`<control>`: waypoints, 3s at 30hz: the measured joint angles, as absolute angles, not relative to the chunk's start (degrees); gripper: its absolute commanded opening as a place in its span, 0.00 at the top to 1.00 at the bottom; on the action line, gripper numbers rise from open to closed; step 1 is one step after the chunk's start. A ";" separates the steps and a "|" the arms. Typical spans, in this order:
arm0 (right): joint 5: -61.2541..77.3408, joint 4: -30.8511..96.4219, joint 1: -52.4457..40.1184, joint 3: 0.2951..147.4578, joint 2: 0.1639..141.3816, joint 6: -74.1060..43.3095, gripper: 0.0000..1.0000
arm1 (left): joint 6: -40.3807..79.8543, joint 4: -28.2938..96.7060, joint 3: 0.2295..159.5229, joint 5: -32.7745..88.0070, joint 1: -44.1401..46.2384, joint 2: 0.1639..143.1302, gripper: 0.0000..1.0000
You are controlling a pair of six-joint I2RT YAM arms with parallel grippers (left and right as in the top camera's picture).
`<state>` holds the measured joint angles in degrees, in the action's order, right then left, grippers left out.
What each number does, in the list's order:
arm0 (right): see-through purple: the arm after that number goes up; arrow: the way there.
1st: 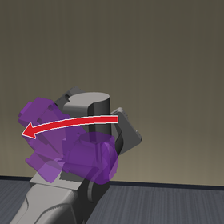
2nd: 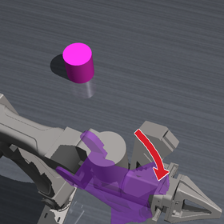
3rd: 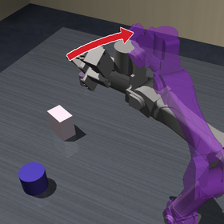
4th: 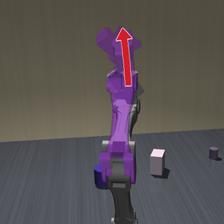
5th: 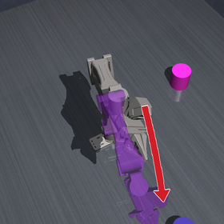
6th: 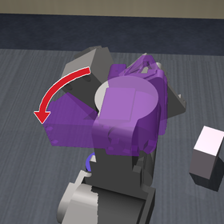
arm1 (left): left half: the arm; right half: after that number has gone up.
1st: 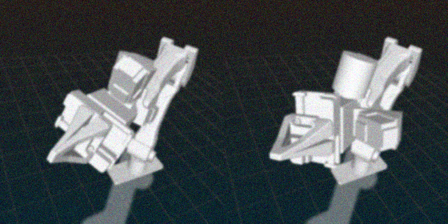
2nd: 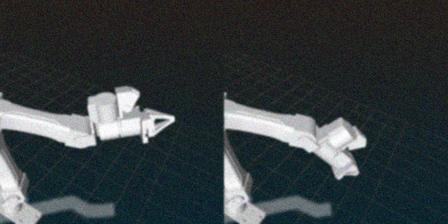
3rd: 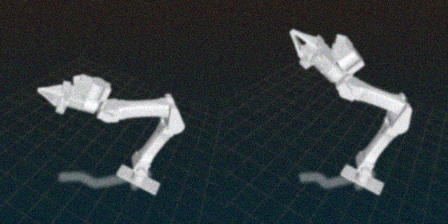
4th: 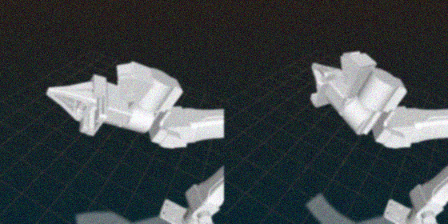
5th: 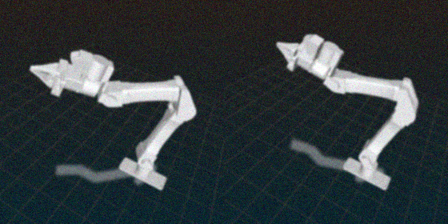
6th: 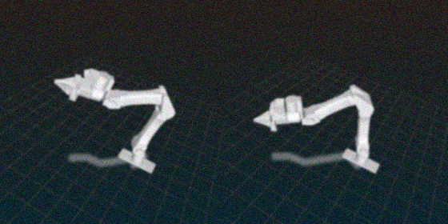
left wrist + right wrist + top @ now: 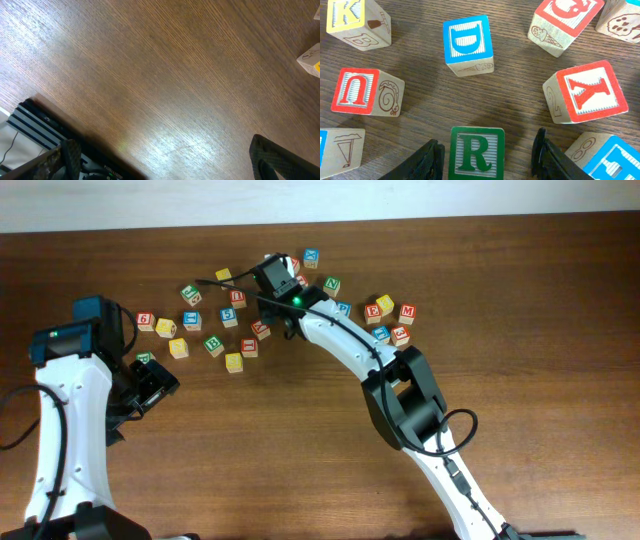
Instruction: Spell out RSS
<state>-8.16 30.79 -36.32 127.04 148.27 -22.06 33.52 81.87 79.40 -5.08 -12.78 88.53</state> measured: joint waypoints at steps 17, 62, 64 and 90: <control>-10.55 43.92 -37.12 126.32 123.66 -21.80 0.54 | 33.52 81.87 79.40 -5.06 -12.78 88.53 0.01; -10.81 28.82 -37.32 126.41 147.57 -21.17 0.73 | 33.52 81.87 79.40 -5.08 -12.78 88.53 0.01; -12.01 34.79 -37.32 126.30 140.16 -21.10 0.73 | 33.52 81.84 79.40 -5.10 -12.78 88.53 0.01; 2.11 68.64 -45.78 123.46 140.44 -36.05 0.72 | 33.52 81.87 79.40 -5.08 -12.78 88.53 0.01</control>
